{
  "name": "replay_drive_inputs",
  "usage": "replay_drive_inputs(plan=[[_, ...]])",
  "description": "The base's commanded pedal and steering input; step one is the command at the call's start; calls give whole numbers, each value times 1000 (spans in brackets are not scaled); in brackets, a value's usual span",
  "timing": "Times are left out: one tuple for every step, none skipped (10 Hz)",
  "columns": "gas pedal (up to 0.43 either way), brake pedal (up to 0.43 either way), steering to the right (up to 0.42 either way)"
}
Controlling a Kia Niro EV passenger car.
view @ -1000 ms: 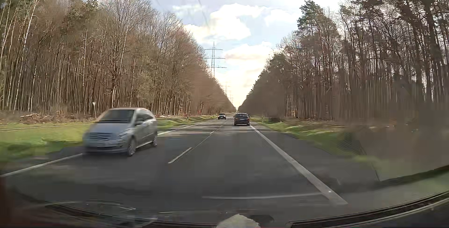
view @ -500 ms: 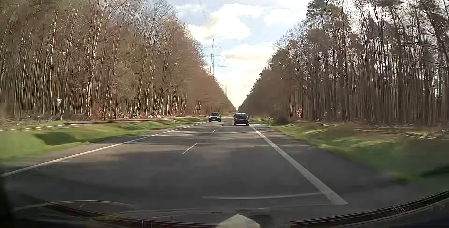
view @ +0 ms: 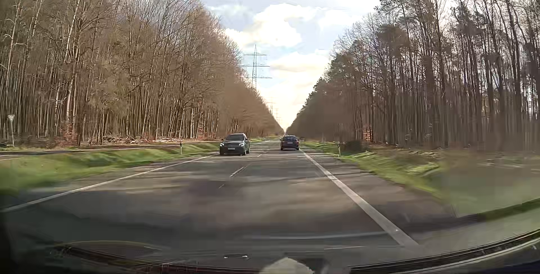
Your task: Follow the waypoints while adhering to traffic rules and regulations
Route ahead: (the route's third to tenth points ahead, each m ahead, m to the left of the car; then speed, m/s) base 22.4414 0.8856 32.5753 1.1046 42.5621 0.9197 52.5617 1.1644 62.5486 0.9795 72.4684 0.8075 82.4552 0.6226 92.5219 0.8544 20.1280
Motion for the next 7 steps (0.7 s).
replay_drive_inputs(plan=[[169,0,0],[169,0,0],[169,0,0],[169,0,0],[169,0,0],[177,0,0],[177,0,0]])
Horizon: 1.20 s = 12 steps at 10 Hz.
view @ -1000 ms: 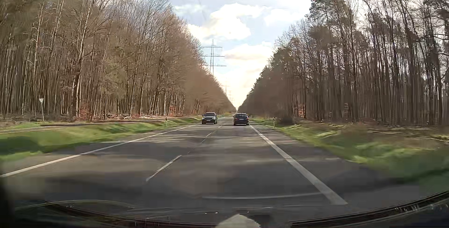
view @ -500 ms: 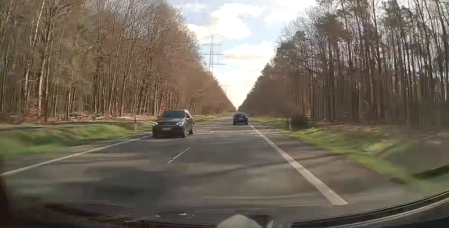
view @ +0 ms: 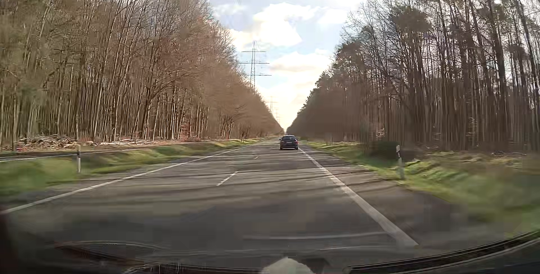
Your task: Follow the waypoints while adhering to traffic rules and regulations
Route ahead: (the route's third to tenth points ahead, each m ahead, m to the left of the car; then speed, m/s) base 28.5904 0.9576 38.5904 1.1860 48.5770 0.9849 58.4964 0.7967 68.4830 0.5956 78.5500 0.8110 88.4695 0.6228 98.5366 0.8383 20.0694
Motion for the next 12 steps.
replay_drive_inputs(plan=[[177,0,0],[177,0,0],[177,0,0],[177,0,0],[177,0,0],[177,0,0],[177,0,0],[177,0,0],[177,0,0],[177,0,0],[177,0,0],[177,0,-1]])
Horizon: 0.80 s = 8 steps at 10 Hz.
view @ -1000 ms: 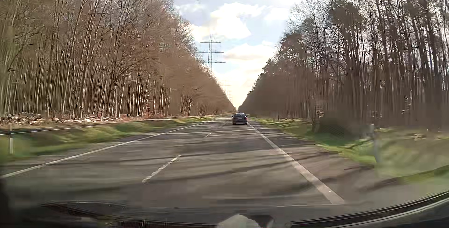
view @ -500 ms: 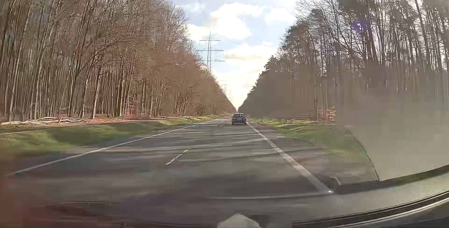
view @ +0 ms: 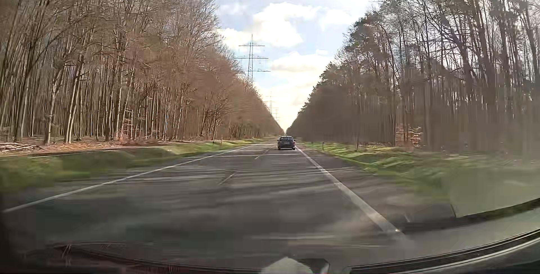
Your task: Follow the waypoints while adhering to traffic rules and regulations
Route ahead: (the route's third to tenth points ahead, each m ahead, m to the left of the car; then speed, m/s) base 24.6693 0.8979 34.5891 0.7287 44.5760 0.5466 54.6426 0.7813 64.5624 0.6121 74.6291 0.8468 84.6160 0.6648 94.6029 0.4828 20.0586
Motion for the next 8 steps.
replay_drive_inputs(plan=[[177,0,0],[177,0,-1],[177,0,-1],[177,0,-1],[177,0,-1],[177,0,-1],[177,0,-1],[177,0,-1]])
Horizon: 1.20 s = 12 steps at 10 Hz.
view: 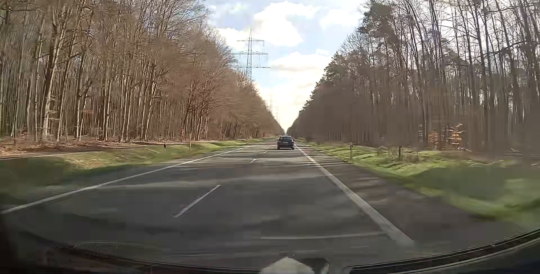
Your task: Follow the waypoints while adhering to traffic rules and regulations
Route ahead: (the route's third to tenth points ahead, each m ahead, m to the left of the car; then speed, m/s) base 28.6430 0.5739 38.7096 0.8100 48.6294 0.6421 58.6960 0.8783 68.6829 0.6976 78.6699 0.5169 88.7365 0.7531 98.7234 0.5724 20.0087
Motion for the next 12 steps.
replay_drive_inputs(plan=[[177,0,-1],[177,0,-1],[177,0,0],[177,0,-1],[177,0,-1],[177,0,-1],[177,0,0],[177,0,-1],[177,0,0],[177,0,-1],[177,0,-1],[177,0,-1]])
